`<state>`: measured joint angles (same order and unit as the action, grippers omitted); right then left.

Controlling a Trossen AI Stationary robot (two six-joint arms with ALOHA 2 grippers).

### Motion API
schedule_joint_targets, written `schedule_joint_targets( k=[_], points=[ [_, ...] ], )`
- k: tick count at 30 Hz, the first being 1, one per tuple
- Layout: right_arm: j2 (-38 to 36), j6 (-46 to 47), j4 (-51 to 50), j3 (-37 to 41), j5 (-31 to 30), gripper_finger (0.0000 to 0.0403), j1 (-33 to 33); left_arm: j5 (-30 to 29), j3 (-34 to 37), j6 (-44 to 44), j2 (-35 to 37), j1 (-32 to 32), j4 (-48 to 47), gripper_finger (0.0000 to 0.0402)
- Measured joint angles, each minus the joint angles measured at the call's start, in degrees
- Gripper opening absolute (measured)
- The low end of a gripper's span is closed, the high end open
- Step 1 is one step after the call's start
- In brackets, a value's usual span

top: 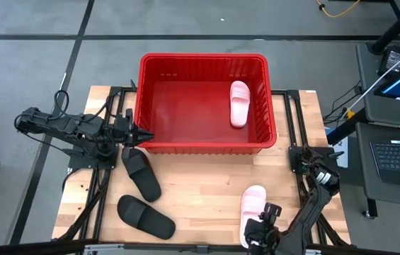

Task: Pick and place slides into bin
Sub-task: Put the pink slide into the red bin

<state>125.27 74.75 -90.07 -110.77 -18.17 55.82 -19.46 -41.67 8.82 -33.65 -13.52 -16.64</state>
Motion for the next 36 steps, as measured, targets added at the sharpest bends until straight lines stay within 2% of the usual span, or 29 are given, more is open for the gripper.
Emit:
schedule_joint_targets(
  k=[17, 29, 32, 36],
  points=[
    [0.00, -3.27, 6.15, 9.71, -2.23, 0.0179, -2.69, 0.00, 0.00, -1.53, 0.00, 0.00, -0.04, 0.0047],
    [0.00, -4.62, 6.95, 13.69, -0.20, 0.0179, -4.30, 0.00, 0.00, -1.53, 0.00, 0.00, -0.14, 0.0049],
    [0.00, -4.51, 6.60, 13.71, -0.18, 0.0169, -4.29, 0.00, 0.00, -1.53, 0.00, 0.00, -0.15, 0.0049],
    [0.00, -4.49, 6.17, 13.69, -0.16, 0.0134, -4.29, -0.02, 0.02, -1.53, 0.00, 0.00, -0.15, 0.0047]
  ],
)
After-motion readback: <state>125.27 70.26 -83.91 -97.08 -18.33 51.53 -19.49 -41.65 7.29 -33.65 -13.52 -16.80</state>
